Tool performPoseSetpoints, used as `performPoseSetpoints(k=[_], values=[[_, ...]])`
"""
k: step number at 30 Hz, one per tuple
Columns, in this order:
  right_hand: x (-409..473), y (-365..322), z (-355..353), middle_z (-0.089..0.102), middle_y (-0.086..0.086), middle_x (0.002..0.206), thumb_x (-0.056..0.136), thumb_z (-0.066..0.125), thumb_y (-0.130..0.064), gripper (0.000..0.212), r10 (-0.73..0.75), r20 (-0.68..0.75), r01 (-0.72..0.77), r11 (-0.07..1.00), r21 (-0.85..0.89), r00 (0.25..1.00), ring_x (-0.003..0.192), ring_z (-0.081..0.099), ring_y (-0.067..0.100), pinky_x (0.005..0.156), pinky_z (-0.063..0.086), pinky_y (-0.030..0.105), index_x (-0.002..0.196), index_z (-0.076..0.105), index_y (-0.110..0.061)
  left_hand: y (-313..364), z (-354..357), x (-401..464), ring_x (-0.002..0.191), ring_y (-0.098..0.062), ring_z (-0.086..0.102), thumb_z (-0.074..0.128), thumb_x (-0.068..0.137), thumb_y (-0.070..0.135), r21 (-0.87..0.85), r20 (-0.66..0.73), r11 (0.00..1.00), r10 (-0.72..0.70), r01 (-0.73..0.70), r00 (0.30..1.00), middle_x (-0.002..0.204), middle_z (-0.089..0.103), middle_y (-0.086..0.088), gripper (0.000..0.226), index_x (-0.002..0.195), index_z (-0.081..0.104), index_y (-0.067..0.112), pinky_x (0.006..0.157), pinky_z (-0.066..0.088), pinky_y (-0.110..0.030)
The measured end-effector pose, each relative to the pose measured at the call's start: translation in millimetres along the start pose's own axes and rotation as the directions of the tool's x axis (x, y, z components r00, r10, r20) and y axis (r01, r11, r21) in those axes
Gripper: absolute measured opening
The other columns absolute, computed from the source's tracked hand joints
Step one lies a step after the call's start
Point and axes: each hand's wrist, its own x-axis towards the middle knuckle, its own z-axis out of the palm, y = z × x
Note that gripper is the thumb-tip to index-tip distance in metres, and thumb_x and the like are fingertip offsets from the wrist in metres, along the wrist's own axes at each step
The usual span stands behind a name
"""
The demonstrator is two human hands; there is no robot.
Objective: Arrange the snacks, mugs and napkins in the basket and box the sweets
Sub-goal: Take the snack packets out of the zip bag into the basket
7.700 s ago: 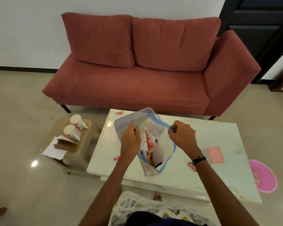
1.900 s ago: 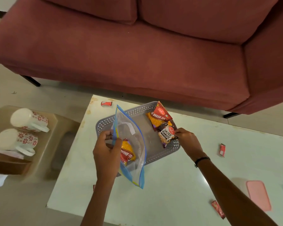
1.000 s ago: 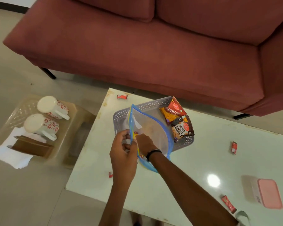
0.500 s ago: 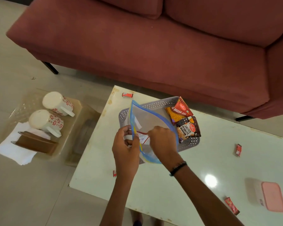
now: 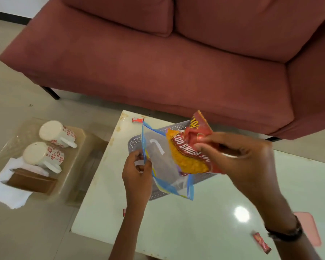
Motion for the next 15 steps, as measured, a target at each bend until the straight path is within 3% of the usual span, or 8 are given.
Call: performPoseSetpoints(k=[2, 5, 9, 11, 15], values=[[4.6, 1.4, -12.7, 0.075, -0.016, 0.084, 0.073, 0.079, -0.012, 0.015, 0.034, -0.063, -0.032, 0.999, 0.028, 0.997, 0.074, 0.068, -0.005, 0.071, 0.055, 0.014, 0.084, 0.076, -0.021, -4.0, -2.8, 1.8, 0.093, -0.028, 0.065, 0.062, 0.087, 0.016, 0.019, -0.015, 1.000, 0.024, -0.024, 1.000, 0.101, 0.063, 0.000, 0.016, 0.100, 0.056, 0.023, 0.069, 0.053, -0.024], [10.3, 8.3, -35.1, 0.073, -0.015, 0.092, 0.081, 0.072, -0.010, 0.014, -0.008, -0.140, 0.000, 0.998, -0.055, 0.990, 0.082, 0.068, -0.005, 0.074, 0.054, 0.013, 0.091, 0.076, -0.018, -8.4, -6.7, 4.1, 0.090, -0.029, 0.065, 0.061, 0.088, 0.015, 0.035, -0.036, 0.999, 0.042, -0.040, 0.998, 0.100, 0.063, 0.001, 0.016, 0.100, 0.055, 0.024, 0.068, 0.053, -0.025], [21.1, 48.2, -32.6, 0.071, -0.015, 0.100, 0.082, 0.070, -0.006, 0.024, 0.043, -0.129, -0.060, 0.990, -0.126, 0.991, 0.087, 0.067, -0.006, 0.077, 0.051, 0.008, 0.103, 0.073, -0.018, -10.5, -7.6, 3.6, 0.094, -0.028, 0.065, 0.061, 0.088, 0.015, 0.048, -0.038, 0.998, 0.041, -0.039, 0.998, 0.103, 0.062, 0.001, 0.018, 0.105, 0.056, 0.019, 0.070, 0.052, -0.025], [22.0, 81.7, -11.6, 0.073, -0.008, 0.101, 0.081, 0.069, -0.001, 0.030, 0.154, -0.068, -0.162, 0.974, -0.155, 0.986, 0.085, 0.067, 0.000, 0.075, 0.053, 0.014, 0.106, 0.073, -0.016, -10.2, -6.2, 2.1, 0.096, -0.028, 0.065, 0.061, 0.088, 0.016, 0.050, -0.033, 0.998, 0.035, -0.033, 0.999, 0.106, 0.062, -0.001, 0.022, 0.110, 0.057, 0.014, 0.073, 0.052, -0.025], [12.3, 152.7, 42.1, 0.075, 0.004, 0.104, 0.087, 0.064, -0.012, 0.022, 0.301, 0.057, -0.262, 0.896, -0.360, 0.952, 0.089, 0.071, 0.021, 0.077, 0.053, 0.032, 0.106, 0.074, -0.019, -9.5, -5.6, -1.0, 0.096, -0.027, 0.065, 0.060, 0.088, 0.017, 0.048, -0.030, 0.998, 0.036, -0.035, 0.999, 0.105, 0.062, 0.001, 0.021, 0.109, 0.057, 0.017, 0.069, 0.052, -0.020]])
